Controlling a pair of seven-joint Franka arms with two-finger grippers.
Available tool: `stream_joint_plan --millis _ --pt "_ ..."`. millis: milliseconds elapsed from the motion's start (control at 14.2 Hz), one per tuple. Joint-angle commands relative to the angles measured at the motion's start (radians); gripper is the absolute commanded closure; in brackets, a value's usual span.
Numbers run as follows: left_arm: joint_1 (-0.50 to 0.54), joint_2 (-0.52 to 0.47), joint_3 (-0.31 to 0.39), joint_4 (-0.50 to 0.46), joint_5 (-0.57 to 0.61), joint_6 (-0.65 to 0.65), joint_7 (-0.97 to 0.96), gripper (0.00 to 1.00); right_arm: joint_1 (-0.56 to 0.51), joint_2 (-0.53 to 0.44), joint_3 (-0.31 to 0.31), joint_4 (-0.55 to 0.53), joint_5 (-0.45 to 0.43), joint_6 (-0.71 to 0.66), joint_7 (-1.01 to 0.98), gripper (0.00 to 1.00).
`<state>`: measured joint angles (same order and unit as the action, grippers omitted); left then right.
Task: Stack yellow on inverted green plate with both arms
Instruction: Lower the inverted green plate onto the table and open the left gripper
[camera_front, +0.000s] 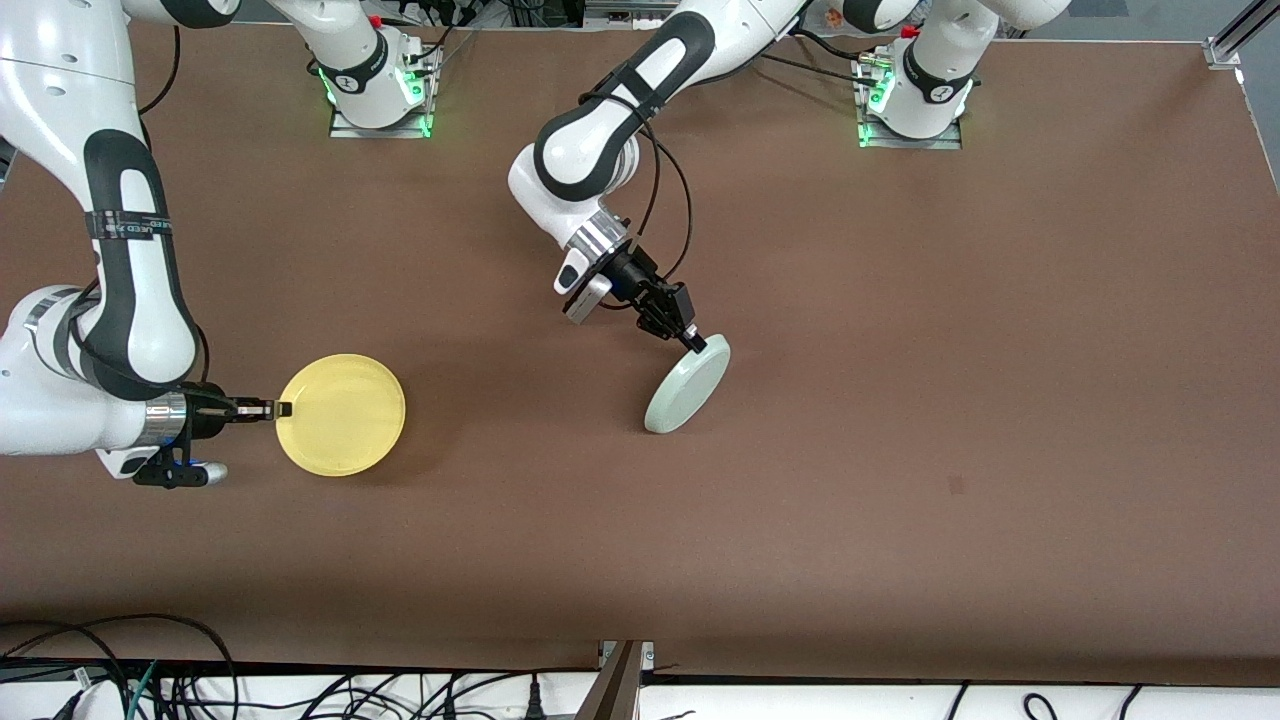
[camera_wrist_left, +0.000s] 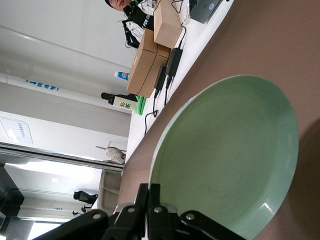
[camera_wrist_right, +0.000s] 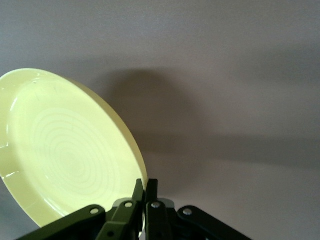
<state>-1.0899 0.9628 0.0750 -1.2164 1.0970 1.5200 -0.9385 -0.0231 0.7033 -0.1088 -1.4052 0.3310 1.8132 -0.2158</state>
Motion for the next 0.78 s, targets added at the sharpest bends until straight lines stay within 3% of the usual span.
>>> stream_joint_plan --millis 0,212,353,424,706 --pt "-0.036 0.034 0.009 0.020 0.018 -0.032 -0.009 0.96 -0.014 -0.002 0.004 0.000 0.025 -0.020 -0.016 1.00" --pt "-0.065 0.039 0.008 0.020 0.008 -0.046 -0.031 0.54 -0.017 -0.001 0.004 -0.001 0.026 -0.020 -0.014 1.00" --pt "-0.105 0.054 0.006 0.021 0.004 -0.044 -0.051 0.07 -0.017 -0.001 0.004 0.000 0.025 -0.020 -0.014 1.00" --pt "-0.114 0.054 0.003 0.021 0.001 -0.040 -0.077 0.00 -0.017 -0.001 0.004 0.000 0.026 -0.018 -0.014 1.00" --pt "-0.155 0.056 -0.007 0.022 -0.046 0.060 -0.213 0.00 -0.015 0.002 0.008 0.000 0.028 -0.018 -0.007 1.00"
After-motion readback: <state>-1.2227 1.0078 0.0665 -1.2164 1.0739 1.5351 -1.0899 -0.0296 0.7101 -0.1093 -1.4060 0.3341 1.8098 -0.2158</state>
